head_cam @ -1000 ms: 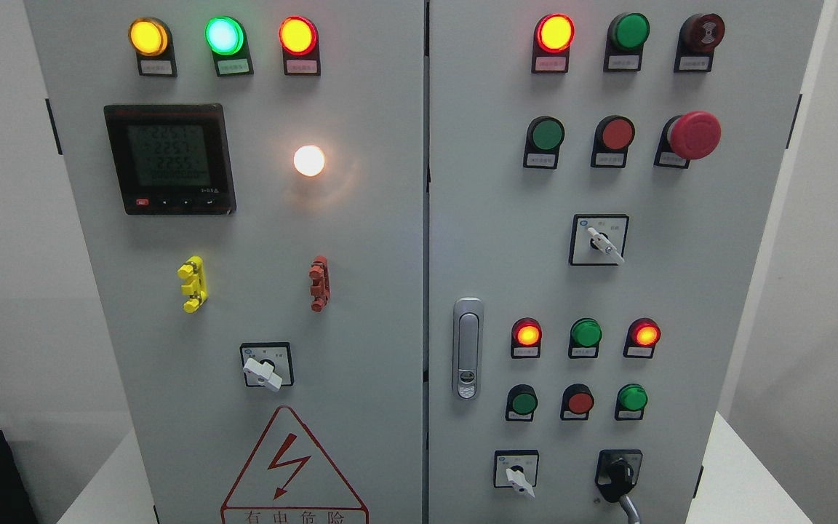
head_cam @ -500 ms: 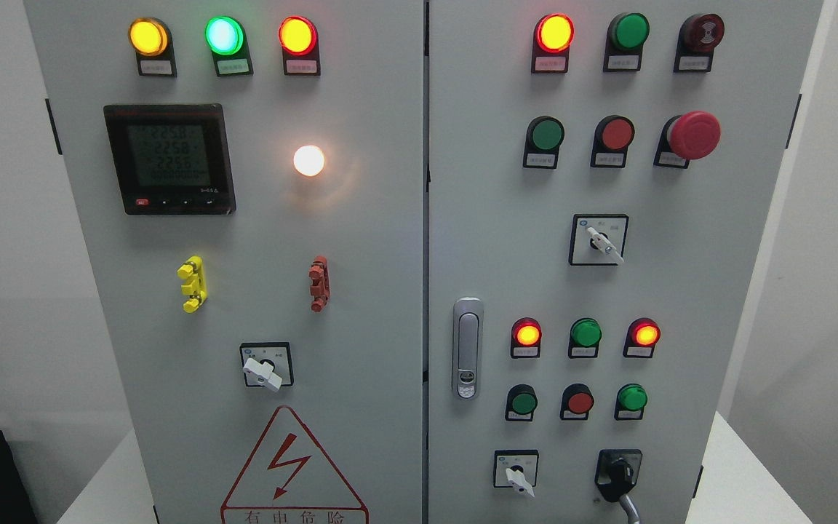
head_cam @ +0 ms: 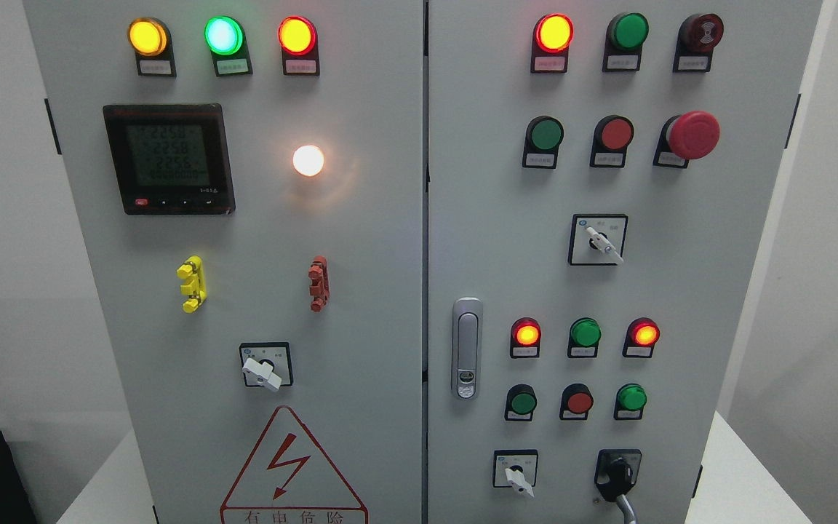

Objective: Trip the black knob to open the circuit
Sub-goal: 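Grip the black rotary knob with the right hand and twist it, then release the black knob and lower the right hand away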

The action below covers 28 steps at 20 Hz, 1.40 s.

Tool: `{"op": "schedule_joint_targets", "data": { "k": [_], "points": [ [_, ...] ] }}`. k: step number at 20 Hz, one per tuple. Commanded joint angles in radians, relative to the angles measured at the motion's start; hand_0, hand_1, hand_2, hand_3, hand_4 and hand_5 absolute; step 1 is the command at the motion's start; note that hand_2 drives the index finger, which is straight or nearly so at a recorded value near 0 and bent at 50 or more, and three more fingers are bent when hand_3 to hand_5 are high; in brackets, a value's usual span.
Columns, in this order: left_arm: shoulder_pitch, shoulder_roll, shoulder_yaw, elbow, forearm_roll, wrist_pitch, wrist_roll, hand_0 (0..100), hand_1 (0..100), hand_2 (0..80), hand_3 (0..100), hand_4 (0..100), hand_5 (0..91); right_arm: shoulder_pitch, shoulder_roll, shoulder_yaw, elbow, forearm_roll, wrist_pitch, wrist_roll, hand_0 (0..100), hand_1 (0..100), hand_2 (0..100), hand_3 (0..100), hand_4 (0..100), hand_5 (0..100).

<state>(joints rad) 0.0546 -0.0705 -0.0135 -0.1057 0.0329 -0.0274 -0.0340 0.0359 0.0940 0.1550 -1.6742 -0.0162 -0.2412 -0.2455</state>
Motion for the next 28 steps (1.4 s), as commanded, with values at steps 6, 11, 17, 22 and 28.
{"op": "schedule_joint_targets", "data": {
  "k": [6,11,17,22,28],
  "points": [
    [-0.004,0.0,0.001,0.0,0.002,-0.002,0.0,12,39,0.0,0,0,0.0,-0.024,0.0,0.038,-0.028,0.005,-0.021,0.025,90,83,0,100,100,91],
    [-0.004,0.0,0.001,0.0,0.002,-0.002,0.0,12,39,0.0,0,0,0.0,-0.03,0.001,0.043,-0.028,0.005,-0.024,0.025,90,83,0,100,100,91],
    [-0.004,-0.002,0.001,0.0,0.002,-0.002,0.0,12,39,0.0,0,0,0.0,-0.03,0.003,0.049,-0.03,0.005,-0.024,0.025,90,83,0,100,99,91],
    [-0.004,0.0,0.001,0.0,0.002,-0.002,0.0,12,39,0.0,0,0,0.0,-0.031,0.003,0.049,-0.03,0.005,-0.026,0.025,90,83,0,100,99,91],
    [-0.004,0.0,0.001,0.0,0.002,-0.002,0.0,12,39,0.0,0,0,0.0,-0.034,0.003,0.049,-0.03,0.005,-0.026,0.025,90,83,0,100,99,91]
  ]
}}
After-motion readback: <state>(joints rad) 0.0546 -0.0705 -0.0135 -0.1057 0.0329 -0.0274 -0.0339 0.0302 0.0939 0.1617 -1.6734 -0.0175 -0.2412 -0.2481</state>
